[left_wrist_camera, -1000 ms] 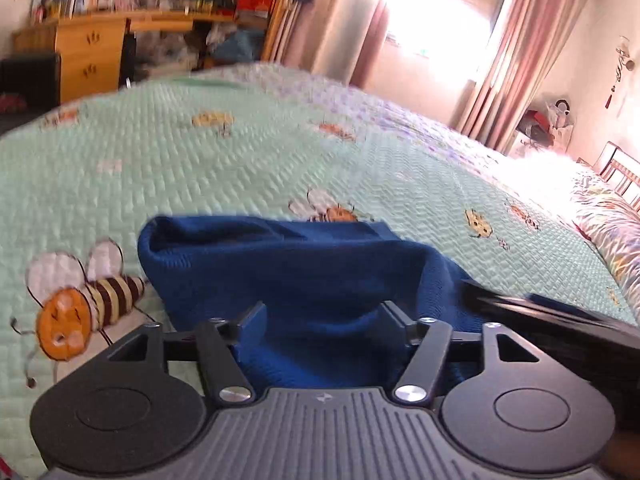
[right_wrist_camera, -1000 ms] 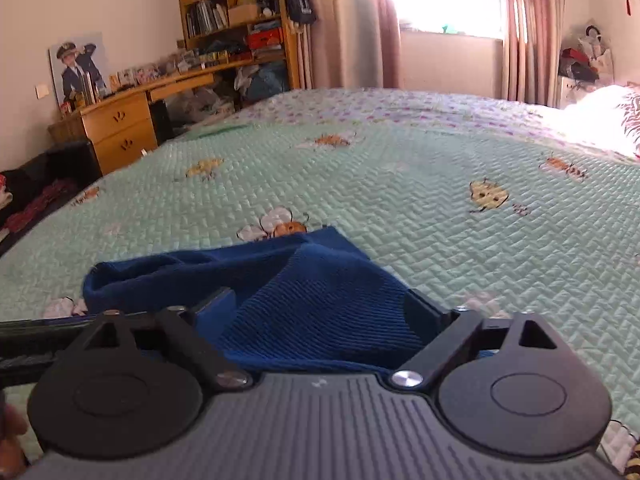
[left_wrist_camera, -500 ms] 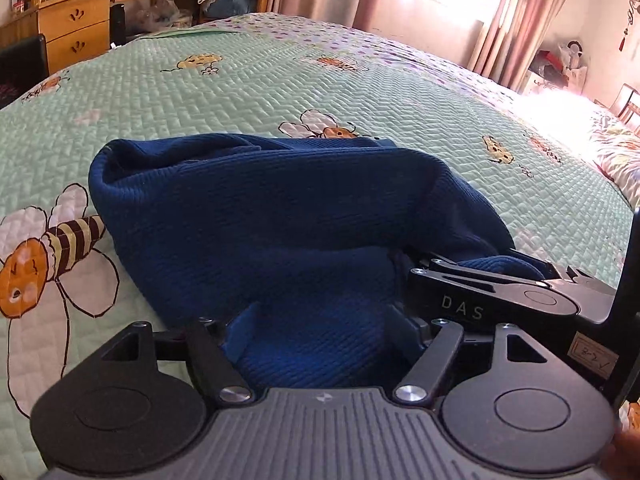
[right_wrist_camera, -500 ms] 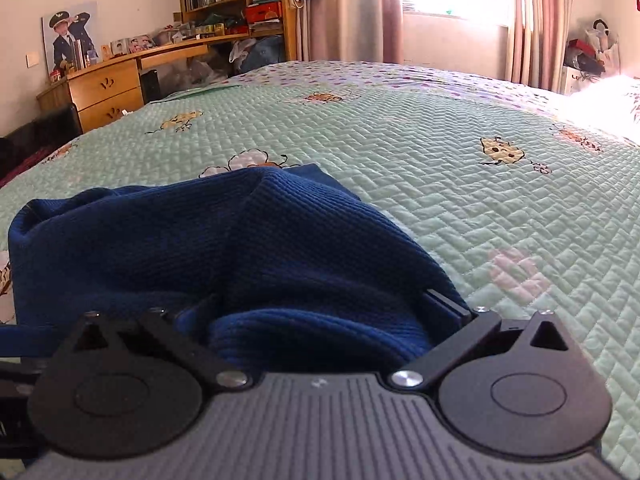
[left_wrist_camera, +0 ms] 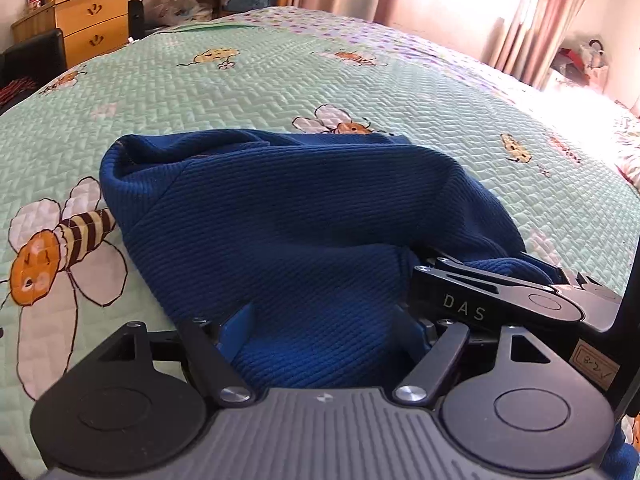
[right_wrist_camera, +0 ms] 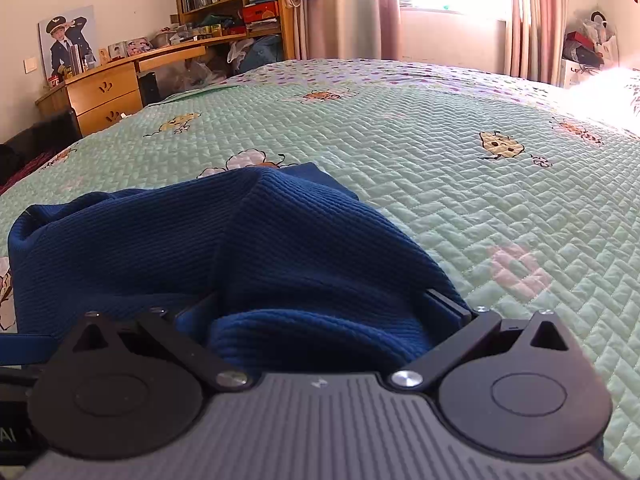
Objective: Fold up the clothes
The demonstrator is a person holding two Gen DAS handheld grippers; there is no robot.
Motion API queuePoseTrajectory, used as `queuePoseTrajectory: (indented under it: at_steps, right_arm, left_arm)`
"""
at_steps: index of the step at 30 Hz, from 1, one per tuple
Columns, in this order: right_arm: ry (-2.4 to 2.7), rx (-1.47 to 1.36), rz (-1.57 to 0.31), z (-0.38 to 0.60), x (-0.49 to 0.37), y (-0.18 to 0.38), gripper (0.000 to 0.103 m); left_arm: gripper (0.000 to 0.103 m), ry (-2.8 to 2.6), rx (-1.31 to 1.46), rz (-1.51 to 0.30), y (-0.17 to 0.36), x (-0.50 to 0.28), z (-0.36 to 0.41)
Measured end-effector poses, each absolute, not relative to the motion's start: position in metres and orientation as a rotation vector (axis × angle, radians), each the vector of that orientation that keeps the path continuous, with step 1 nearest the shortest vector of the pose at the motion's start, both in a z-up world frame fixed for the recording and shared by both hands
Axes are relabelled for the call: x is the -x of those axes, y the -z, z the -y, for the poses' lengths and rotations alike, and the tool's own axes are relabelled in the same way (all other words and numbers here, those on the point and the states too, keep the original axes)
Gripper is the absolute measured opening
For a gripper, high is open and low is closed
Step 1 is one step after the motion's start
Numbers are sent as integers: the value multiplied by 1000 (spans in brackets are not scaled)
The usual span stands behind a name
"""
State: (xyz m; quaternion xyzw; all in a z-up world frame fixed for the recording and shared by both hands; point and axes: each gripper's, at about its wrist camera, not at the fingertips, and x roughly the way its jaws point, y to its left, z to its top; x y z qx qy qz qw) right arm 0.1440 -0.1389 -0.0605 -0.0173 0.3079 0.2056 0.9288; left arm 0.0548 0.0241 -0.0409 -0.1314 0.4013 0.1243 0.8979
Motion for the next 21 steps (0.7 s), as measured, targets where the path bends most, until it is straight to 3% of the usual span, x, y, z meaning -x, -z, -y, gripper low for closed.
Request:
queuePoseTrajectory:
  at_steps: [21]
  right_arm:
    - [-416,48,-624,136,-144,62,103]
  left_arm:
    - [87,-179,303,-816,34,-40,-39]
